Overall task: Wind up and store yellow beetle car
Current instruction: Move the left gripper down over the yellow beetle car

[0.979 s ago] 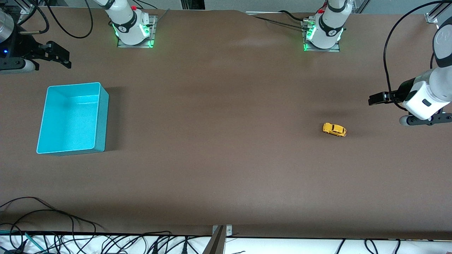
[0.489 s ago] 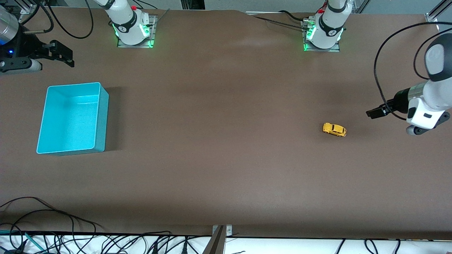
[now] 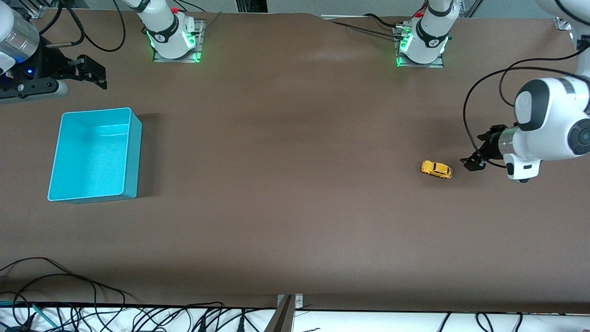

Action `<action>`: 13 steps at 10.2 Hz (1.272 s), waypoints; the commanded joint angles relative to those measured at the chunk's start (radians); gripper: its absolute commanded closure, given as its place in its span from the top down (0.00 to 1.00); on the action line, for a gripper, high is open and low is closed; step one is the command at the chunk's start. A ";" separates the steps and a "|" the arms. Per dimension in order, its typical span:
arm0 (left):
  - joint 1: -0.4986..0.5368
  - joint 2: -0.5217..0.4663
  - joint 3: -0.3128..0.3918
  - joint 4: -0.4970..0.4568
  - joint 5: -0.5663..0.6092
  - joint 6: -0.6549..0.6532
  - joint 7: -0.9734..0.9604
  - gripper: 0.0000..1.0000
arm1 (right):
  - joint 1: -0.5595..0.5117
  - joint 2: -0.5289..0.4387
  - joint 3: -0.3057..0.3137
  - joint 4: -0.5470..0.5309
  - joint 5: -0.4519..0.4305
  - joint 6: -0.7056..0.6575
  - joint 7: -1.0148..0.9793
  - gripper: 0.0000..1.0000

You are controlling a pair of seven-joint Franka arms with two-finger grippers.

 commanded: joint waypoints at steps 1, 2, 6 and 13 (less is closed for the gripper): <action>-0.010 0.005 -0.001 -0.095 -0.040 0.162 -0.143 1.00 | -0.005 0.005 -0.007 0.021 -0.002 -0.010 -0.006 1.00; -0.015 0.005 -0.002 -0.146 -0.051 0.230 -0.157 1.00 | -0.005 0.003 -0.009 0.021 -0.002 -0.010 -0.006 1.00; -0.016 0.063 -0.030 -0.191 -0.089 0.360 -0.189 0.93 | -0.004 0.005 -0.006 0.021 0.000 -0.014 -0.006 1.00; -0.015 0.121 -0.039 -0.228 -0.088 0.539 -0.286 0.80 | -0.002 0.011 -0.006 0.021 0.000 0.001 -0.008 1.00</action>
